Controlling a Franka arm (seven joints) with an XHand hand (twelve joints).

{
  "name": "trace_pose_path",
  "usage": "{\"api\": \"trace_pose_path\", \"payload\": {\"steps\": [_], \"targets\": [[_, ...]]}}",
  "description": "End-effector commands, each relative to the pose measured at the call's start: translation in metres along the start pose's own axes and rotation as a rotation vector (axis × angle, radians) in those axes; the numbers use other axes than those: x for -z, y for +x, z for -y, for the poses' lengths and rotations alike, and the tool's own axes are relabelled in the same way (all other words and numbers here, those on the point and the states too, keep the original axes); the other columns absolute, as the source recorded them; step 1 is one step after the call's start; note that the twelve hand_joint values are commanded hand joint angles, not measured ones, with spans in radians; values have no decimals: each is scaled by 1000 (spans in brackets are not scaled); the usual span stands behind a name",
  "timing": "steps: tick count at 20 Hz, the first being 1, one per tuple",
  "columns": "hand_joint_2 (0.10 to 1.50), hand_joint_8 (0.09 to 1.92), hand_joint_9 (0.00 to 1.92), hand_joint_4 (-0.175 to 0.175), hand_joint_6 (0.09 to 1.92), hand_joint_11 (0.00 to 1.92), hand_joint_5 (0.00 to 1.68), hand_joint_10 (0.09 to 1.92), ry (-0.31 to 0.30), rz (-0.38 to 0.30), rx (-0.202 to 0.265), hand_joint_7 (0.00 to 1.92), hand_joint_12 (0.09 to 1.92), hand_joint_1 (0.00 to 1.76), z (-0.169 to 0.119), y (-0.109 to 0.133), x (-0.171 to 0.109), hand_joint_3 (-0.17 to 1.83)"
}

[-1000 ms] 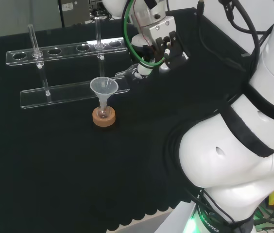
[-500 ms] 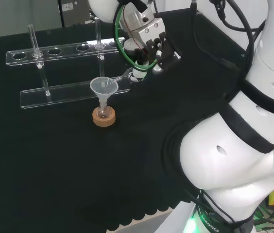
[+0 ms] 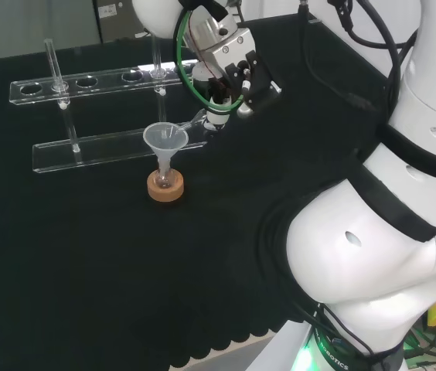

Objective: Pour all the NaCl from the weighing funnel into the round-bottom flask.

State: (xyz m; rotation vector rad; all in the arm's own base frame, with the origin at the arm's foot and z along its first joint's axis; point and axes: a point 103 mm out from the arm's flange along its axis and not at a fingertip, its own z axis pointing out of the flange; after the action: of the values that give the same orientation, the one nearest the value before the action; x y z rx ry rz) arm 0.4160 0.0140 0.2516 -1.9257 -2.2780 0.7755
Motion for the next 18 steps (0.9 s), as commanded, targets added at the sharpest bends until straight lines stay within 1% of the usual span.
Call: {"api": "trace_pose_path", "payload": {"steps": [1, 12, 18], "targets": [[709, 742, 946, 130, 1036, 447, 1083, 563, 1, 23, 7, 808, 1287, 1083, -4, 4, 5, 737], [707, 740, 951, 132, 1034, 452, 1085, 561, 3, 88, 28, 814, 1286, 1083, -8, 10, 12, 739], [706, 739, 952, 133, 1032, 455, 1086, 559, 3, 138, 30, 814, 1286, 1083, -10, 13, 18, 739]]}}
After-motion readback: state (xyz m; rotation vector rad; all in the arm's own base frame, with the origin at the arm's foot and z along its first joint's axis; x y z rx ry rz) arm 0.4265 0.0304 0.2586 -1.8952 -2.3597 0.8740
